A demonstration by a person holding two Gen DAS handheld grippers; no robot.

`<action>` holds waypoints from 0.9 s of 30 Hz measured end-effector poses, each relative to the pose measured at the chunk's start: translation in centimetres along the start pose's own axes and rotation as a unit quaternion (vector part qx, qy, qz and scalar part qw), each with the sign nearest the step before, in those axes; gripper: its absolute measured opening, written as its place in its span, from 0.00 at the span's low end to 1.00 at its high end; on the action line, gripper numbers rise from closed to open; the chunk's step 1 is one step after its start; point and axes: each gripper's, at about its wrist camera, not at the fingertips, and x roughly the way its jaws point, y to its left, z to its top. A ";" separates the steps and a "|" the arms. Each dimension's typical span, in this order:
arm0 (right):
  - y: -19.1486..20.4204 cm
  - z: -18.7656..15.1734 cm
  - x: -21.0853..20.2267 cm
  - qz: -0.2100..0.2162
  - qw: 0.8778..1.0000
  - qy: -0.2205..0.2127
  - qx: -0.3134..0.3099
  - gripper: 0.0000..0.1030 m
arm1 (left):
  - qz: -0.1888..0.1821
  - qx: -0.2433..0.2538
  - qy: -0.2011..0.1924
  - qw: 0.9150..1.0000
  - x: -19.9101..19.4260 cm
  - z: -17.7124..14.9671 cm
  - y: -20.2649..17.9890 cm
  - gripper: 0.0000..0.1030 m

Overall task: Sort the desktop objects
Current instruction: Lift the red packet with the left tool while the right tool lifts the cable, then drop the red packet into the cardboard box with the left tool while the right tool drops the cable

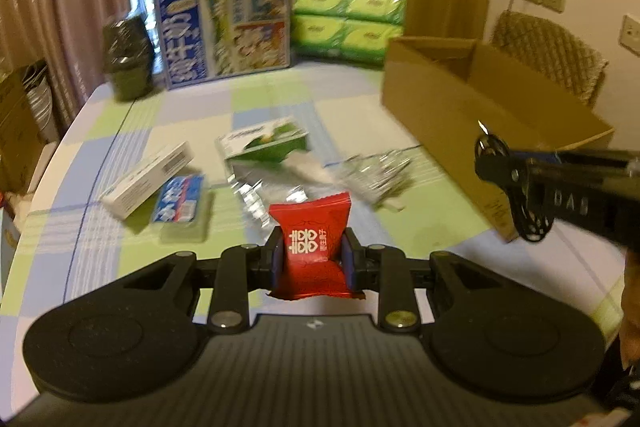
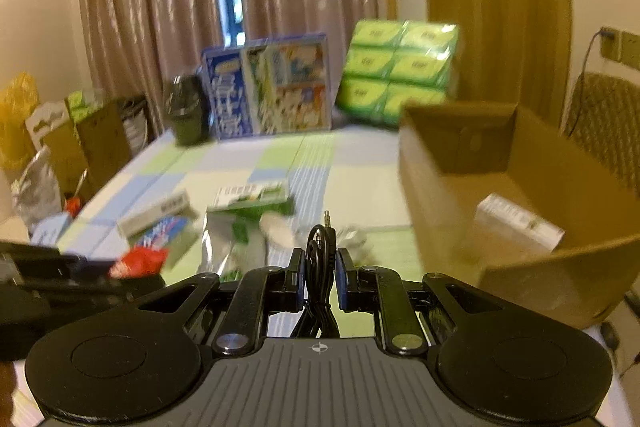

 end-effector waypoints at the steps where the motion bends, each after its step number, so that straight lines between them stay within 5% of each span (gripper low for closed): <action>1: -0.5 0.6 -0.5 -0.002 1.000 -0.007 0.002 0.12 | -0.005 0.004 -0.004 1.000 -0.2 0.5 -0.8 0.23; 14: -11.8 7.6 -4.8 -0.065 0.997 -0.045 0.003 0.12 | -0.095 0.049 -0.053 0.993 0.7 8.9 -13.3 0.23; 27: -19.6 7.6 -1.5 -0.081 0.996 -0.009 0.025 0.12 | -0.133 0.064 -0.030 0.989 7.5 12.3 -19.8 0.23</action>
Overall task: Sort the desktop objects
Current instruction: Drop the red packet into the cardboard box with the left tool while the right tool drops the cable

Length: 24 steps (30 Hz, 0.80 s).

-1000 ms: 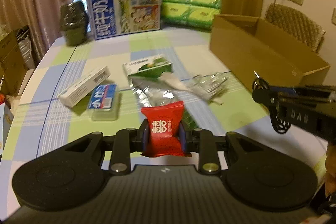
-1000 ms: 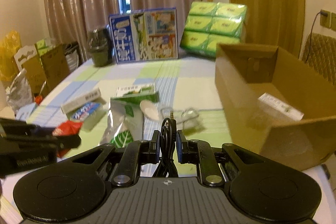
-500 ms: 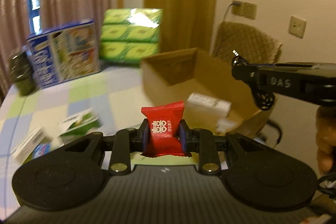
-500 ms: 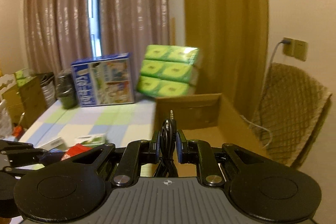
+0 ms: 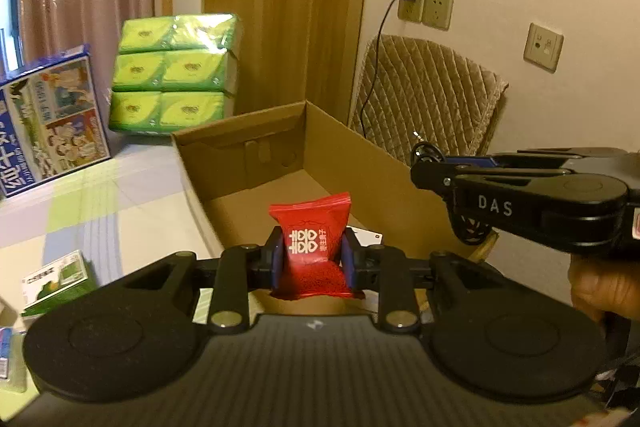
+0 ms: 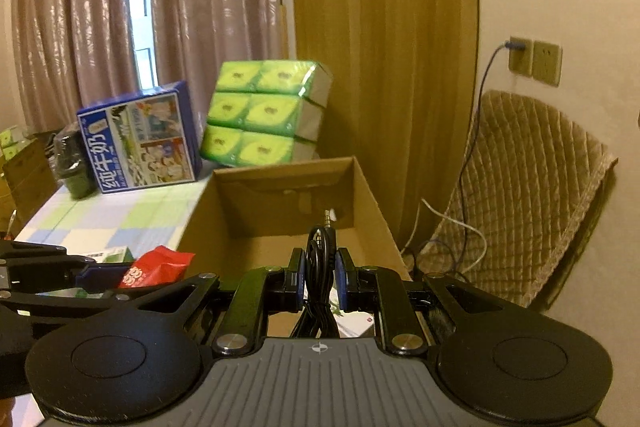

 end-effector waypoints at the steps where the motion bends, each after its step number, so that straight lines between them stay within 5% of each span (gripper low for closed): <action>1: -0.3 -0.1 0.4 -0.001 1.000 0.002 0.002 0.12 | 0.000 0.000 0.003 1.000 0.5 0.0 0.1 0.24; 5: -0.7 -0.4 1.8 -0.001 1.000 0.012 0.003 0.12 | 0.000 -0.012 0.013 1.000 2.5 0.0 0.5 0.39; 17: 0.0 -0.8 3.7 0.019 0.999 0.029 0.008 0.12 | 0.026 -0.027 -0.020 0.999 -1.2 0.4 4.6 0.40; 21: 0.1 -0.2 3.2 0.024 0.999 0.015 0.020 0.30 | 0.044 -0.030 -0.025 0.998 -3.2 -0.3 5.9 0.42; 24: 0.2 0.3 2.0 0.025 0.999 0.003 0.030 0.41 | 0.066 -0.032 -0.027 0.997 -4.9 -1.3 6.9 0.53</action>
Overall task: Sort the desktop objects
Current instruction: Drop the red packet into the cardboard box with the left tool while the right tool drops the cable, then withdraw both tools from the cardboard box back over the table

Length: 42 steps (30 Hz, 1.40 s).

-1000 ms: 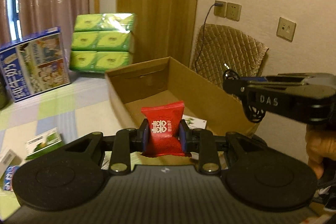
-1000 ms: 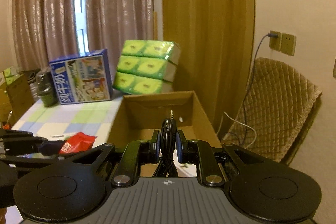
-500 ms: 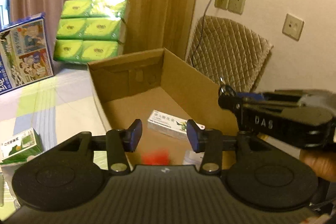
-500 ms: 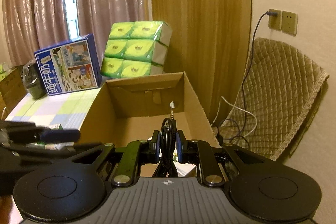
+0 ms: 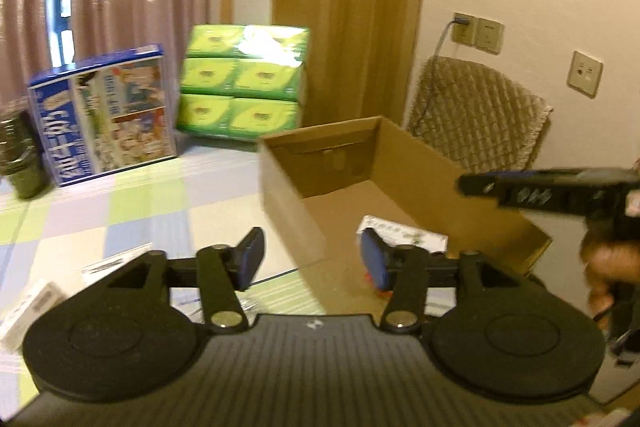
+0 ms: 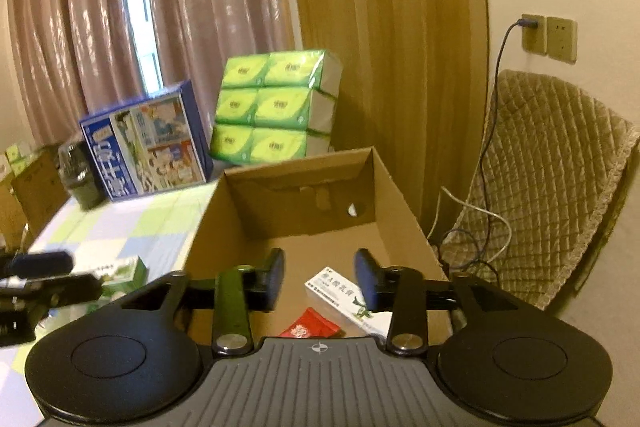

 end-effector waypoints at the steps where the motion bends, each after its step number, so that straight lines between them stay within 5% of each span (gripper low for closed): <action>1: 0.2 0.1 -0.5 0.001 1.000 -0.004 0.000 0.43 | 0.007 -0.002 -0.001 1.000 -0.6 -0.3 0.5 0.55; 5: 1.3 0.5 -2.6 0.014 1.000 -0.018 0.001 0.54 | 0.028 -0.014 0.002 1.000 -3.4 -1.8 2.9 0.62; 15: 9.0 0.6 -6.6 0.094 0.994 -0.047 -0.013 0.73 | 0.129 -0.022 0.010 0.991 -11.1 -6.3 9.6 0.99; 26: 16.4 -2.4 -6.9 0.157 0.987 -0.011 -0.031 0.82 | 0.177 -0.029 0.025 0.983 -16.0 -8.7 13.5 0.99; 42: 21.2 -7.3 -4.0 0.148 0.986 0.053 -0.051 0.83 | 0.198 -0.051 0.019 0.979 -14.8 -11.7 18.3 0.99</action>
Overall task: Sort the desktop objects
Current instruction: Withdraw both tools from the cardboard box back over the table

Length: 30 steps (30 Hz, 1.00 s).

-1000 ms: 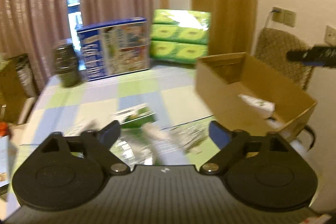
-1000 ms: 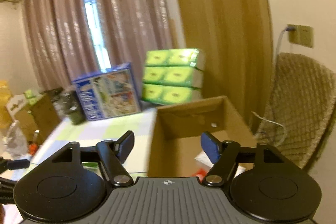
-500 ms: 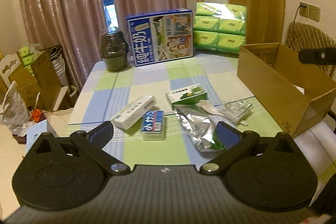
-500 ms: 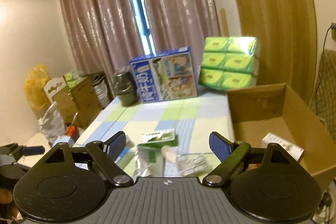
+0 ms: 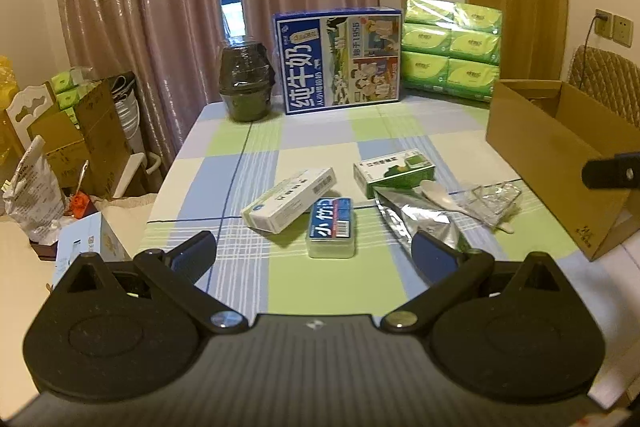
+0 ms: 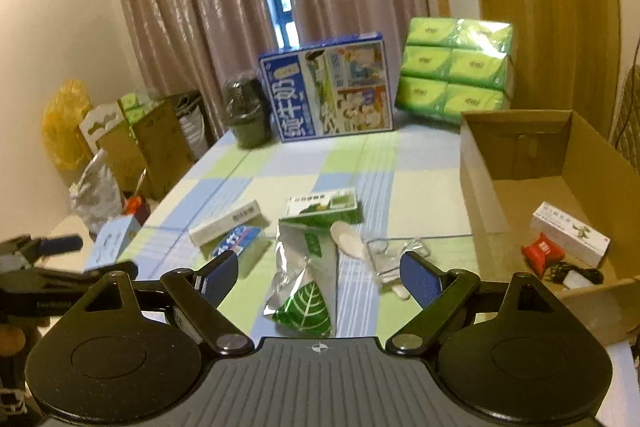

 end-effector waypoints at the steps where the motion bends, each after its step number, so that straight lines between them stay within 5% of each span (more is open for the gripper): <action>1: 0.0 -0.2 0.4 0.000 1.000 0.003 -0.001 0.83 | 0.000 -0.003 -0.001 1.000 0.4 0.0 0.2 0.99; 16: -0.6 -3.6 7.6 0.008 0.998 0.058 0.003 0.83 | -0.018 -0.038 0.018 0.999 7.7 -0.5 1.1 0.99; 21: -0.9 -4.5 9.5 0.012 0.998 0.063 0.001 0.83 | -0.020 -0.015 0.002 1.000 8.8 -0.4 0.5 0.99; 30: -1.2 -4.4 12.6 0.031 0.996 0.080 -0.012 0.86 | -0.031 -0.019 0.039 0.999 10.5 -0.5 1.2 0.99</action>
